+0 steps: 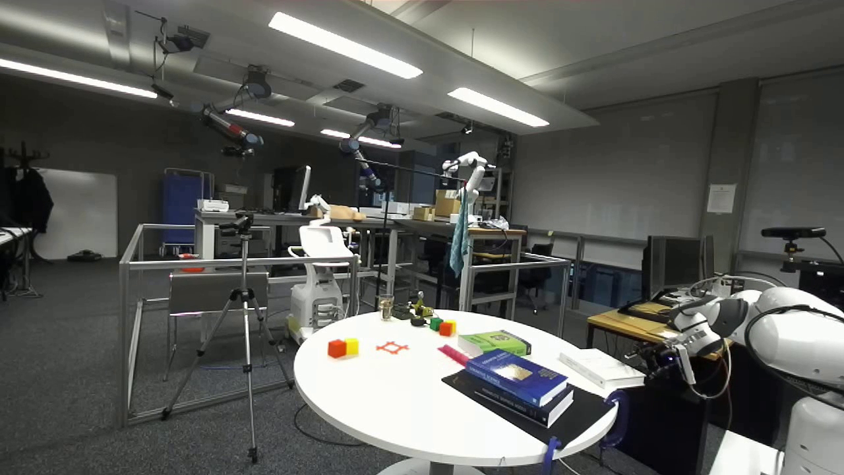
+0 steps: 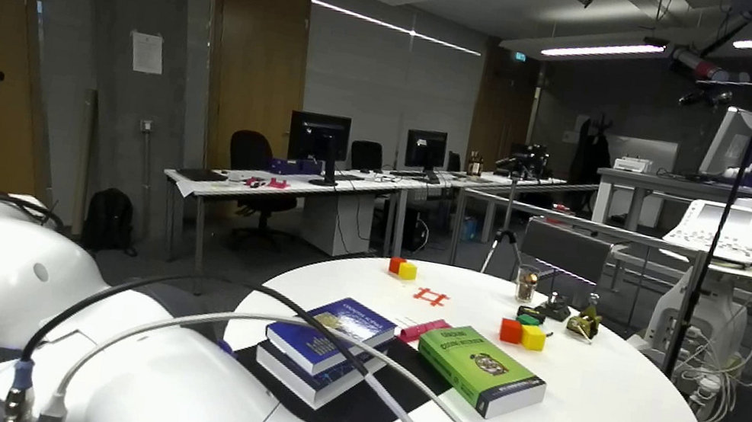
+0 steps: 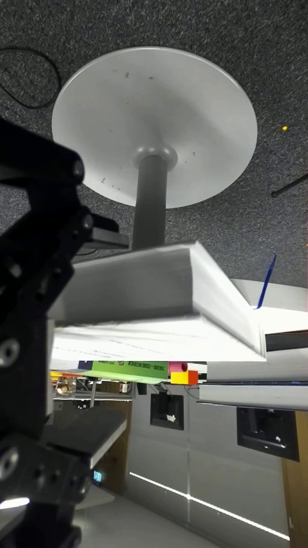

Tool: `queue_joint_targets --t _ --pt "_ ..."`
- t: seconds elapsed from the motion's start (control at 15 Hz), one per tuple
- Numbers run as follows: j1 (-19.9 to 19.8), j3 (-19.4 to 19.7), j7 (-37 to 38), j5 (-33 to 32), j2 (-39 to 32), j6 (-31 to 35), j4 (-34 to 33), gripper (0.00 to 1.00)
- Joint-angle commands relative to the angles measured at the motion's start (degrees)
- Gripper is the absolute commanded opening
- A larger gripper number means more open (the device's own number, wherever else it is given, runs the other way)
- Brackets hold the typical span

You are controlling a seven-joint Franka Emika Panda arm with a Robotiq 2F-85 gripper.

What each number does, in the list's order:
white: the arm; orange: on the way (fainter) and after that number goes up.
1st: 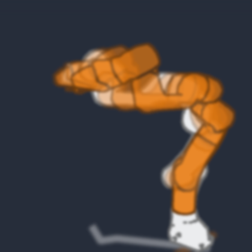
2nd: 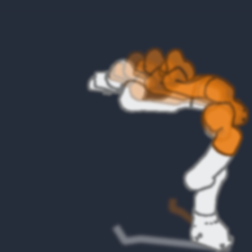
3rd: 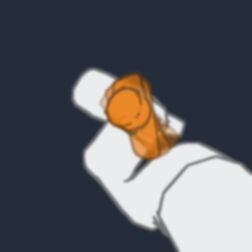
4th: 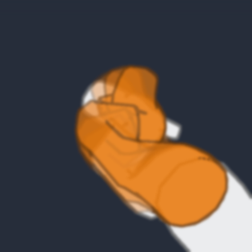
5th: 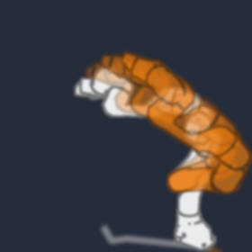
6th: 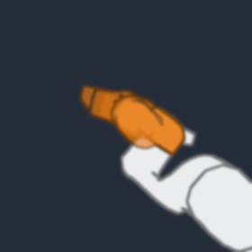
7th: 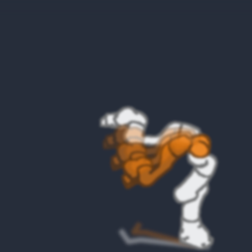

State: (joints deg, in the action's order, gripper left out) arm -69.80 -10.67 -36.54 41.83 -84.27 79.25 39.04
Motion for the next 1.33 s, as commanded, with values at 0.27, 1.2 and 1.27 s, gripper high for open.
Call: queue_joint_targets --t 0.27,1.2,1.27 --pt "-0.1 -0.6 -3.1 0.9 -0.6 -0.2 1.1 1.0" --pt "-1.0 -1.1 -4.8 2.6 -0.7 -1.9 2.4 1.0" --pt "-1.4 -1.1 -5.0 2.9 -0.7 -2.8 2.2 1.0"
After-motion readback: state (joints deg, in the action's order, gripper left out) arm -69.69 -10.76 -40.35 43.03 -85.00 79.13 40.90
